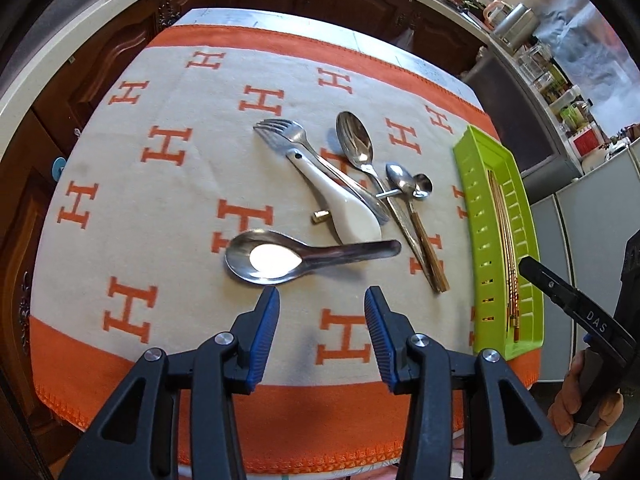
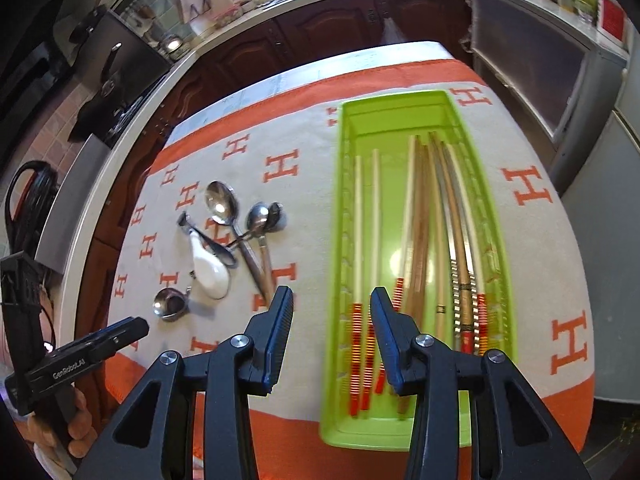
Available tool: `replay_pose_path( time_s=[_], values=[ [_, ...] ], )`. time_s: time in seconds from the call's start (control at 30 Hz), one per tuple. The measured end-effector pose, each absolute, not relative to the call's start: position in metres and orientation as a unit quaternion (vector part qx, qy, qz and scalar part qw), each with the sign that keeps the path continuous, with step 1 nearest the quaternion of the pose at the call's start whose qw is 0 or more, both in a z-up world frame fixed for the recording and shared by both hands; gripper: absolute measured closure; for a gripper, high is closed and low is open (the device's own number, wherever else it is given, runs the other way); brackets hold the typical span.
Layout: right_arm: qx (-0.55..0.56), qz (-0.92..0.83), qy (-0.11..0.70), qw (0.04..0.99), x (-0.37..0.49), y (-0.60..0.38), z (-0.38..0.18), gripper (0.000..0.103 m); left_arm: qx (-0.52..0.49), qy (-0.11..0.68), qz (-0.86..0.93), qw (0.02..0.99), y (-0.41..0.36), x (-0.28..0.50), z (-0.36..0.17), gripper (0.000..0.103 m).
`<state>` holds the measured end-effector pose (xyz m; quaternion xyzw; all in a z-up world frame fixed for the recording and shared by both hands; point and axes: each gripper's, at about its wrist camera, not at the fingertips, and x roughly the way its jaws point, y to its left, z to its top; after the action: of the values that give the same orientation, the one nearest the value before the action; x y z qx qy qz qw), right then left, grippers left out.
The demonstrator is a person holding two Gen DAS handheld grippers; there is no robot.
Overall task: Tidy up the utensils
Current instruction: 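Grasp a spoon handle with the right gripper while the left grasps a fork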
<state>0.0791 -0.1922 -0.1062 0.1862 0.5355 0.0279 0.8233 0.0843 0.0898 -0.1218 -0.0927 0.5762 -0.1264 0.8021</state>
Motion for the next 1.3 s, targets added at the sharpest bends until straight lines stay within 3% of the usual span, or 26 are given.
replay_pose_path(
  time_s=[0.23,0.43,0.57,1.0,1.3],
  values=[
    [0.157,0.084,0.529,0.83,0.105,-0.152,-0.091,0.062,-0.108,0.563,-0.137,0.808,0.107,0.101,-0.117,0.057],
    [0.13,0.107,0.583,0.795,0.149,-0.125,-0.107,0.063,-0.133,0.574,-0.153,0.794,0.113,0.132,-0.117,0.057],
    [0.149,0.103,0.621,0.763,0.179,-0.125,-0.132,0.079,-0.132,0.579,-0.157,0.789,0.113,0.154,-0.122,0.057],
    [0.109,0.11,0.675,0.721,0.221,-0.109,-0.188,0.091,-0.189,0.603,-0.158,0.759,0.116,0.209,-0.167,0.069],
    [-0.007,0.106,0.663,0.741,0.217,-0.074,-0.185,0.093,-0.201,0.604,-0.151,0.756,0.103,0.231,-0.181,0.072]
  ],
)
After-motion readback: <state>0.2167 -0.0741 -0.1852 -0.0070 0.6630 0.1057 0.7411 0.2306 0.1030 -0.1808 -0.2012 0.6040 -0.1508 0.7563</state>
